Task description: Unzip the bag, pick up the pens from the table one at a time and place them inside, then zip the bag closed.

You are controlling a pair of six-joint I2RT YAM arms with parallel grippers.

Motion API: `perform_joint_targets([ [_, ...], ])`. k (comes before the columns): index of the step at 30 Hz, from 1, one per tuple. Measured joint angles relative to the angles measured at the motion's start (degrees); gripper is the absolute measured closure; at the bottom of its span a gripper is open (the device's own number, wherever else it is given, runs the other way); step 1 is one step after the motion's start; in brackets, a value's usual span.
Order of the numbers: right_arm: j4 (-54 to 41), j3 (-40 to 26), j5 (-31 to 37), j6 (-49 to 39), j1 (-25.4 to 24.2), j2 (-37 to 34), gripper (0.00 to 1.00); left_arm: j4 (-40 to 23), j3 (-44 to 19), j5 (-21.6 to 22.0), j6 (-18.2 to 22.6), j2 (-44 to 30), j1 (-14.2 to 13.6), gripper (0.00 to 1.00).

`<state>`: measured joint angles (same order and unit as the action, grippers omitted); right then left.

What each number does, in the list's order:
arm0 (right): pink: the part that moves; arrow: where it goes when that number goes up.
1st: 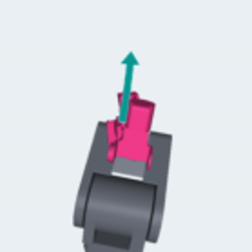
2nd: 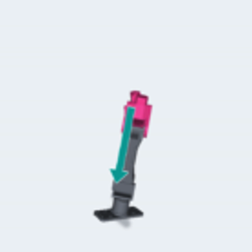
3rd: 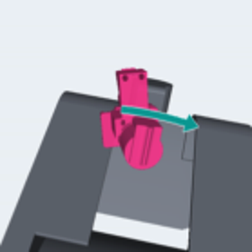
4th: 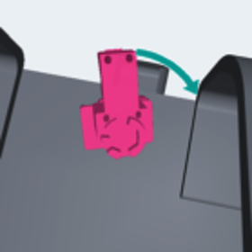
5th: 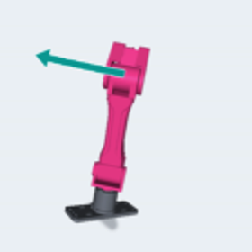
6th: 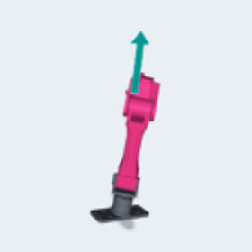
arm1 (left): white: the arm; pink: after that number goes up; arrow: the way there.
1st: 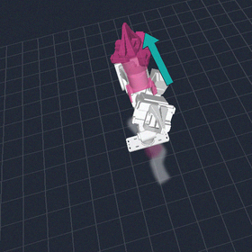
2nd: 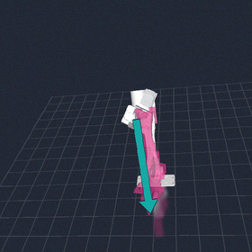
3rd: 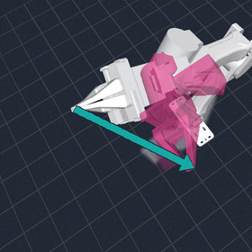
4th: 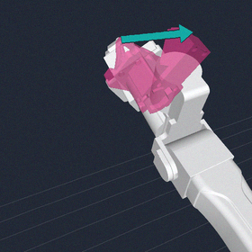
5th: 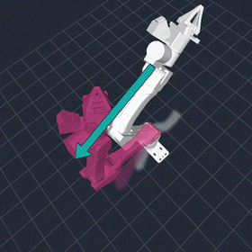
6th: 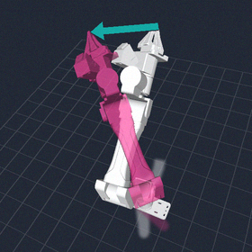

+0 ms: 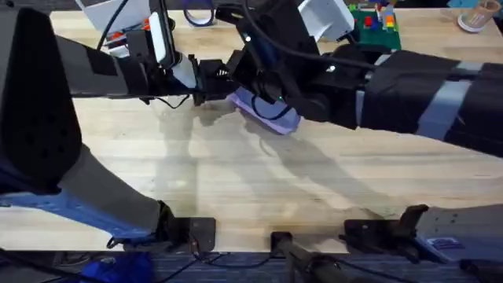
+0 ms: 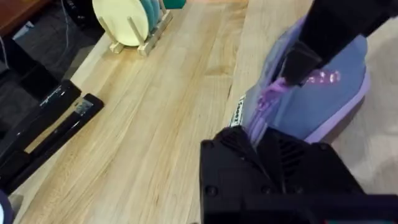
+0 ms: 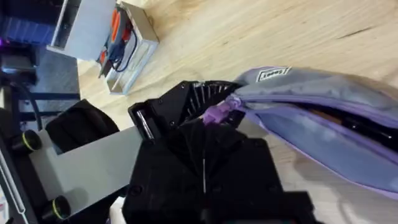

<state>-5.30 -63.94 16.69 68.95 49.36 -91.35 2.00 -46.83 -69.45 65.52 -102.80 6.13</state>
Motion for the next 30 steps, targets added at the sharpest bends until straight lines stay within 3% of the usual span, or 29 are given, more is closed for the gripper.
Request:
perform_joint_targets([
  [13, -0.6, 0.0, 0.0, 0.0, 0.0, 0.0, 0.971, 0.0, 0.0, 0.0, 0.0, 0.0, 0.0, 0.958],
  [30, -9.2, 0.0, -0.2, -0.9, -3.1, 0.9, 0.971, 0.0, 0.0, 0.0, 0.0, 0.0, 0.0, 0.958],
])
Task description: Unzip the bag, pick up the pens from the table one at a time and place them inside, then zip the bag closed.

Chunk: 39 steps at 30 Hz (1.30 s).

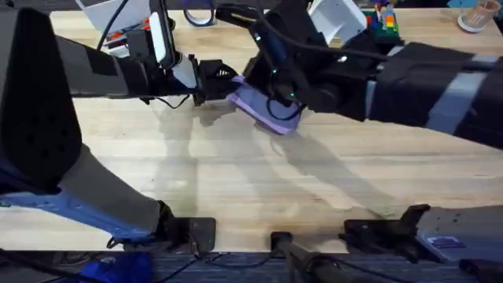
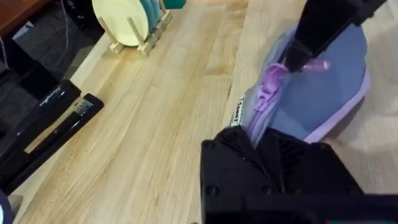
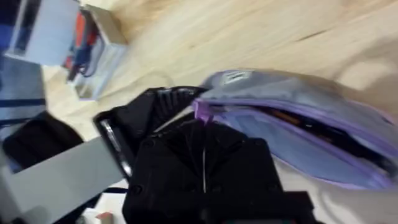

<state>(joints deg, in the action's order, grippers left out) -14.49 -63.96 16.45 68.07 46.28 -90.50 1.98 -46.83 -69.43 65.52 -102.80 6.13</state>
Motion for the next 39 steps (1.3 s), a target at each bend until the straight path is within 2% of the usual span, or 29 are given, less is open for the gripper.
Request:
perform_joint_targets([
  [13, -13.4, 0.0, -0.2, -2.4, -5.4, 5.4, 0.971, 0.0, 0.0, 0.0, 0.0, 0.0, -0.1, 0.958],
  [23, -19.7, 0.0, -0.2, -7.3, -9.4, 9.2, 0.971, 0.0, 0.0, 0.0, 0.0, 0.0, -0.1, 0.958],
  [36, -19.8, 0.0, -0.2, -25.5, -10.4, 15.0, 0.971, 0.0, 0.0, 0.0, 0.0, 0.0, -0.1, 0.958],
  [37, -19.8, 0.0, -0.2, -26.5, -10.4, 15.2, 0.965, 0.0, 0.0, 0.0, 0.0, 0.0, -0.1, 0.958],
  [38, -19.8, 0.0, -0.2, -27.3, -10.4, 15.4, 0.891, 0.0, 0.0, 0.0, 0.0, 0.0, -0.1, 0.958],
  [39, -19.8, 0.0, -0.2, -27.9, -10.4, 15.4, 0.766, 0.0, 0.0, 0.0, 0.0, 0.0, -0.1, 0.958],
])
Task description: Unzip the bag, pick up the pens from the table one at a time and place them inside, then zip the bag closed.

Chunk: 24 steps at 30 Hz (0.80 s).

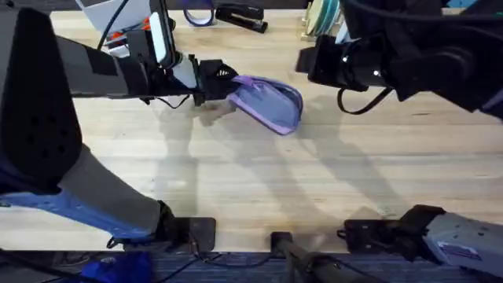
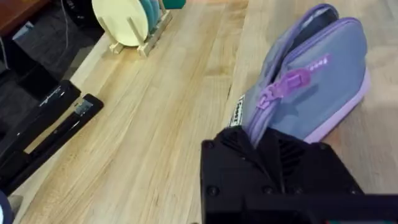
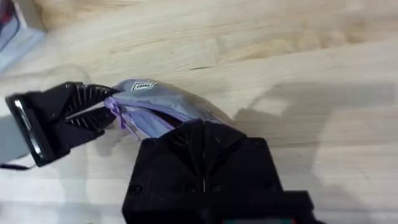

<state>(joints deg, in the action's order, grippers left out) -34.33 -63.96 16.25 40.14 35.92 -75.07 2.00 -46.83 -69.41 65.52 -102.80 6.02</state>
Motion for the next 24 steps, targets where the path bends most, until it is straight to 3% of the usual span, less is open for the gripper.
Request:
perform_joint_targets([
  [4, 0.1, 0.0, 0.0, -1.6, 0.0, 0.0, 0.179, 0.0, 0.0, 0.0, 0.0, 0.0, 0.0, 0.958],
  [5, 0.1, 0.0, 0.0, -1.9, 0.0, 0.0, 0.062, 0.0, 0.0, 0.0, 0.0, 0.0, 0.0, 0.958],
  [6, 0.2, 0.0, 0.0, -2.3, 0.0, 0.0, 0.020, 0.0, 0.0, 0.0, 0.0, 0.0, 0.0, 0.958],
  [17, 8.1, 0.0, 0.0, -19.5, 3.1, 0.0, 0.006, 0.0, 0.0, 0.0, 0.0, 0.0, 0.0, 0.958],
  [24, 12.3, 0.0, -1.3, -24.2, 6.6, -1.7, 0.006, 0.0, 0.0, 0.0, 0.0, 0.0, 0.0, 0.958],
])
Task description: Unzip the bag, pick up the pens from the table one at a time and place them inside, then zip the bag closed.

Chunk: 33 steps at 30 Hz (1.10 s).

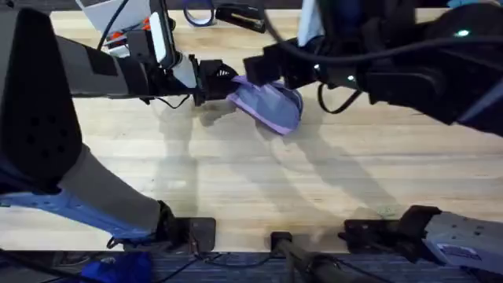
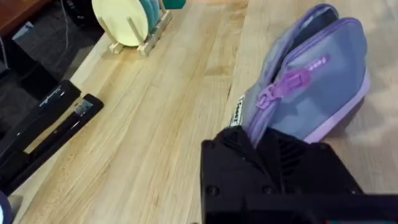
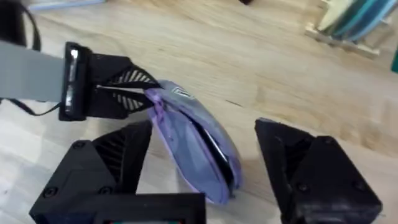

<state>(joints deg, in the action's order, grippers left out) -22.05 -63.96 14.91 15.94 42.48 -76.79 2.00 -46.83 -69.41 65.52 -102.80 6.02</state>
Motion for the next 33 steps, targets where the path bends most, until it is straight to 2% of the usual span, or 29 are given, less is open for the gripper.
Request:
perform_joint_targets([
  [8, 3.8, 0.0, -5.9, -4.6, 1.5, -4.7, 0.005, 0.0, 0.0, 0.0, 0.0, 0.0, 0.0, 0.958],
  [21, 11.6, 0.0, -8.1, -5.8, 1.5, -13.2, 0.005, 0.0, 0.0, 0.0, 0.0, 0.0, 0.0, 0.958],
  [33, 13.1, 0.0, -9.4, -5.9, 1.5, -16.9, 0.005, 0.0, 0.0, 0.0, 0.0, 0.0, 0.0, 0.958],
])
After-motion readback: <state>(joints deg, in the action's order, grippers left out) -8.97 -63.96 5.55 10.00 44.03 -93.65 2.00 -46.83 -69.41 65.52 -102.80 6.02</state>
